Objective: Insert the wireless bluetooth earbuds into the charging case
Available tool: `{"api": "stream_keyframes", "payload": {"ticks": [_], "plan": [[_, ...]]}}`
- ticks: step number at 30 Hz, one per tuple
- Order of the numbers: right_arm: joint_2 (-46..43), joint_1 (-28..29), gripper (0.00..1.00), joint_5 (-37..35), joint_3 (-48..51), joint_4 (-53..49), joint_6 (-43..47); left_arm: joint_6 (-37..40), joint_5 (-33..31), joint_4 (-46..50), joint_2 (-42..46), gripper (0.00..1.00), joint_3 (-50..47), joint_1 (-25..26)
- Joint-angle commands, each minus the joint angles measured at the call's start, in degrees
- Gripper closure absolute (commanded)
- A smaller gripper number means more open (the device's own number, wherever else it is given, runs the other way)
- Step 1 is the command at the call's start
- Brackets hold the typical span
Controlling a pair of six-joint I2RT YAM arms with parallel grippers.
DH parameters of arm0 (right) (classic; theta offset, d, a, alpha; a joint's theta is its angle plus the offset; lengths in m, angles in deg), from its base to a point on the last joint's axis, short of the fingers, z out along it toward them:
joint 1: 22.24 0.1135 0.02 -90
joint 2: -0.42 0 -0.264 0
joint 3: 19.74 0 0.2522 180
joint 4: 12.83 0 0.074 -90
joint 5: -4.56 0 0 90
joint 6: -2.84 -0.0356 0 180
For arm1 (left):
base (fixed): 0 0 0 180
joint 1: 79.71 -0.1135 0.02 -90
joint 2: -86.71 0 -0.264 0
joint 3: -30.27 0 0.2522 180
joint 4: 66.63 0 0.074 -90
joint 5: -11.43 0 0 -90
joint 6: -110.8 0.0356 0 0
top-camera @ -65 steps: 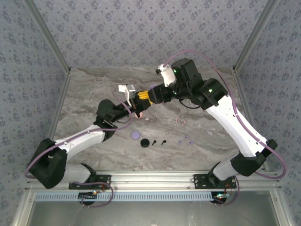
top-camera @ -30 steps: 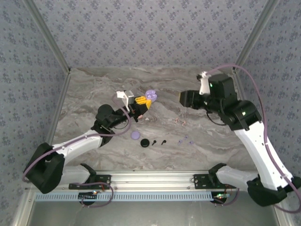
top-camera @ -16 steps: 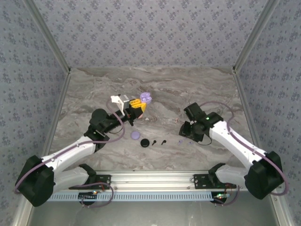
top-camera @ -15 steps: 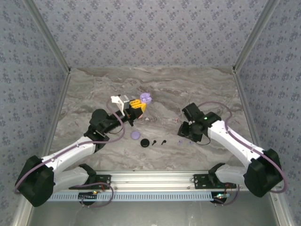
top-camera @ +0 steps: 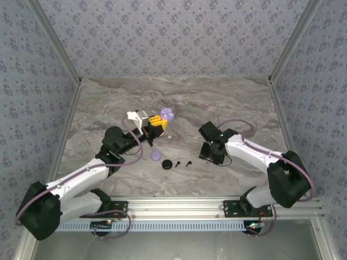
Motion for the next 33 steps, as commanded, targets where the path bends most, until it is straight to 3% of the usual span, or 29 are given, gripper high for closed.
{"api": "stream_keyframes", "payload": {"ticks": [1,27,33], "plan": [[1.63,-0.23,0.59,-0.9,1.11,0.96,-0.68,0.97,-0.32,-0.73,1.2,1.0,-0.18,-0.08],[8.59,-1.82,0.68,-0.09,1.58,3.27,3.11,0.8,-1.3,-0.2,1.52,1.0,-0.8,-0.1],[8.97,-1.72,0.75,0.19,1.78,3.53,3.66,0.81,-1.31,-0.29,1.47,1.0,-0.8,-0.06]]}}
